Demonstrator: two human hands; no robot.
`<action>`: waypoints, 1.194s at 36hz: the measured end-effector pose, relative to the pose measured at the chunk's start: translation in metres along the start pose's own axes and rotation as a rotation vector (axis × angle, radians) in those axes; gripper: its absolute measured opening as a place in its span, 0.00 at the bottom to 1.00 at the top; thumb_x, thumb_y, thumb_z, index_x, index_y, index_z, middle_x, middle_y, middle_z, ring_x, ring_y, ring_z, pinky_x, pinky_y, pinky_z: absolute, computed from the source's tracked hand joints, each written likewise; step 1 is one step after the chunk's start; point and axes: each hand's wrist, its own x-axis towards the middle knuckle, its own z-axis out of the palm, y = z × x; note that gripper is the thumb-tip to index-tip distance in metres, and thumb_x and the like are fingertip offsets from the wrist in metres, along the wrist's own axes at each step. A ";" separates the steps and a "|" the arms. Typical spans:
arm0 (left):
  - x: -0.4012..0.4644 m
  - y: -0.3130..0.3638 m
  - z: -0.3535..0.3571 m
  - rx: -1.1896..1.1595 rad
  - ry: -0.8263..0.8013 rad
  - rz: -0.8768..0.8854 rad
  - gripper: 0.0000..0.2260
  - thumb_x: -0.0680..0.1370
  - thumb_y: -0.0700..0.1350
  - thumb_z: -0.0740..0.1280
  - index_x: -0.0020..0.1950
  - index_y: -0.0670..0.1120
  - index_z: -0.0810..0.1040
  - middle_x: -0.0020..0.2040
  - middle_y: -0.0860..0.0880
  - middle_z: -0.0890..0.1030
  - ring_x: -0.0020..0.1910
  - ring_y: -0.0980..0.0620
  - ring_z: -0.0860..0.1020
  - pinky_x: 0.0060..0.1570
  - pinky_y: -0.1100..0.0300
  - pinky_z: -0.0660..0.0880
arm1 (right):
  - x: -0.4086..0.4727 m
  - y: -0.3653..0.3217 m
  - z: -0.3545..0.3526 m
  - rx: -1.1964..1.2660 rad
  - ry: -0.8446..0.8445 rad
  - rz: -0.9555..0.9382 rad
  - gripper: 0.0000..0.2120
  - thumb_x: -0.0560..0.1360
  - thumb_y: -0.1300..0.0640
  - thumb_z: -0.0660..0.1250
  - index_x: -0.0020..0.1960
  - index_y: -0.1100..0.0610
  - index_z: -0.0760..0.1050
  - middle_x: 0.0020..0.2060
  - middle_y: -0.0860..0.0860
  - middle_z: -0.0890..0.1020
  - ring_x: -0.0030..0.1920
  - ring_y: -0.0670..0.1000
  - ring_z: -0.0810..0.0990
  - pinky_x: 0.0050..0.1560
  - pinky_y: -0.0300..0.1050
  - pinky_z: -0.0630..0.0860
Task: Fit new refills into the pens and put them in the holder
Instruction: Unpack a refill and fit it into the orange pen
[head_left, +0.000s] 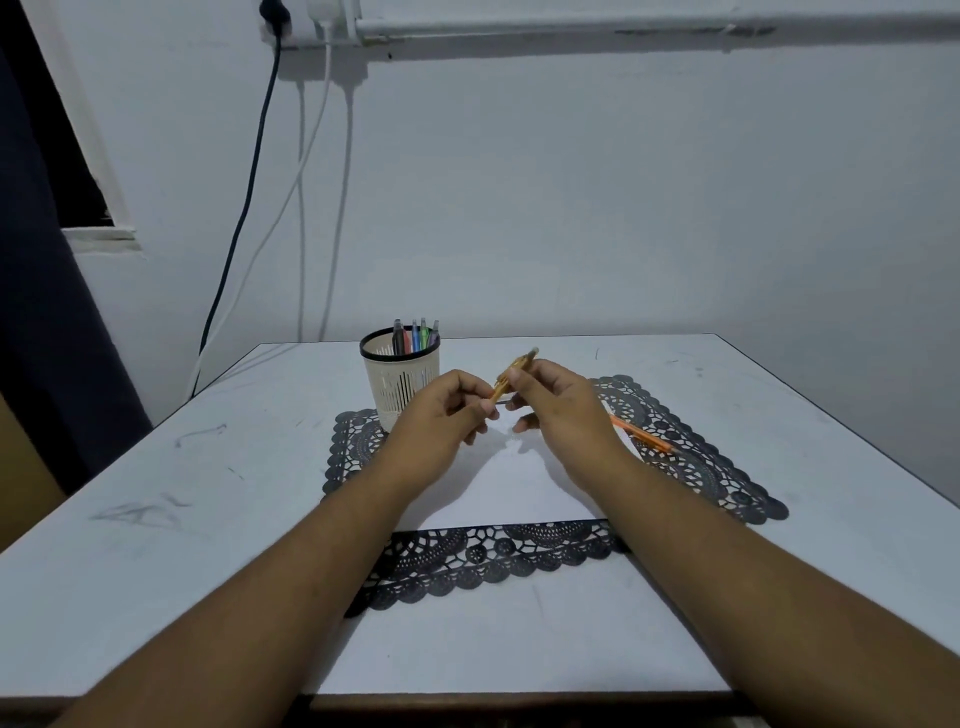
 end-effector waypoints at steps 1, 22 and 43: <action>0.000 0.000 0.002 0.011 -0.011 0.007 0.04 0.82 0.36 0.68 0.54 0.43 0.80 0.42 0.48 0.84 0.39 0.52 0.78 0.42 0.57 0.74 | 0.000 -0.002 0.002 0.022 0.023 0.002 0.08 0.84 0.56 0.66 0.49 0.55 0.82 0.44 0.52 0.87 0.45 0.51 0.84 0.41 0.45 0.79; -0.004 -0.002 0.001 0.113 -0.127 -0.043 0.01 0.78 0.37 0.73 0.48 0.42 0.83 0.39 0.50 0.84 0.37 0.53 0.79 0.44 0.55 0.76 | 0.004 -0.020 -0.004 1.001 -0.047 0.159 0.14 0.73 0.48 0.57 0.33 0.54 0.61 0.30 0.50 0.60 0.30 0.51 0.57 0.36 0.46 0.61; -0.004 -0.003 -0.001 0.026 -0.170 -0.085 0.05 0.79 0.39 0.72 0.44 0.42 0.82 0.37 0.46 0.82 0.35 0.52 0.76 0.41 0.60 0.73 | 0.005 -0.027 -0.014 0.981 -0.196 0.086 0.15 0.73 0.47 0.56 0.32 0.53 0.59 0.28 0.50 0.58 0.32 0.51 0.54 0.37 0.48 0.57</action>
